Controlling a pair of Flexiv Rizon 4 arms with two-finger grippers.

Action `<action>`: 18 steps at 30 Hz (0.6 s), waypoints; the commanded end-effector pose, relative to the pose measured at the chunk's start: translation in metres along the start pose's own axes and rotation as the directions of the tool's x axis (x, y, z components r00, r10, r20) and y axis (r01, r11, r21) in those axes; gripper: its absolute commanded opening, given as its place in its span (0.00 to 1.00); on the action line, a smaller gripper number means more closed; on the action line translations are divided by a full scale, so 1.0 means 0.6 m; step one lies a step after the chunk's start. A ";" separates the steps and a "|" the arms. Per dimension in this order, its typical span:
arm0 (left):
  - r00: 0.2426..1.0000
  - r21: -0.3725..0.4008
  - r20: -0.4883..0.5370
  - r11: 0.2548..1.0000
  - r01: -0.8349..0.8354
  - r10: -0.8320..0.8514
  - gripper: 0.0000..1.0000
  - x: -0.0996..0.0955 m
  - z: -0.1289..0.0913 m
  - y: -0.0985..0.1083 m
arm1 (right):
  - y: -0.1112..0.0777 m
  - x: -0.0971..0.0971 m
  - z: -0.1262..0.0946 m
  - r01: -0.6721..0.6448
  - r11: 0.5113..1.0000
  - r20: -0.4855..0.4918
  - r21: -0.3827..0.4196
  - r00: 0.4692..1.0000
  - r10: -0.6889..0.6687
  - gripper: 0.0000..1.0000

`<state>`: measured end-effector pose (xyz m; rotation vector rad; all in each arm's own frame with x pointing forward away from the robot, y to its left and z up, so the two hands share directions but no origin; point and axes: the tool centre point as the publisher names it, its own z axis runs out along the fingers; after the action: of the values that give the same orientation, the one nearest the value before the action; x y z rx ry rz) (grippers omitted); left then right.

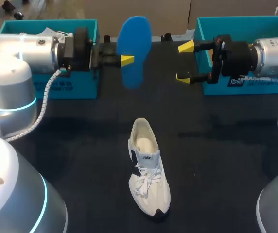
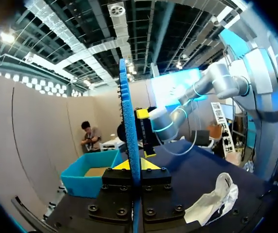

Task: Take the shoe out of the shoebox, open the shoe tongue, remove and reinsert the insole, then place the shoe into the shoebox

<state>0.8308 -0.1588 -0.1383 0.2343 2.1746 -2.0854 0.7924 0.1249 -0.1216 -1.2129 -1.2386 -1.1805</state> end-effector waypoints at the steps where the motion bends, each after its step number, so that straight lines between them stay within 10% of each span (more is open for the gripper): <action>1: 0.950 0.015 -0.058 0.951 -0.307 0.308 0.00 0.006 -0.016 0.003 | 0.000 0.000 0.003 0.000 1.000 0.001 -0.001 1.000 0.000 1.00; 10: 0.857 0.080 -0.052 0.858 -0.508 0.512 0.00 -0.003 -0.017 -0.004 | 0.000 0.000 0.003 0.000 1.000 0.001 -0.001 1.000 0.000 1.00; 18: 0.618 -0.059 -0.067 0.616 -0.786 0.783 0.00 0.011 -0.002 -0.024 | 0.000 0.000 0.003 0.000 1.000 0.001 -0.001 1.000 0.000 1.00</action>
<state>0.8290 -0.1541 -0.1290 0.8655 1.7920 -1.7476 0.7928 0.1252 -0.1213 -1.2122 -1.2386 -1.1809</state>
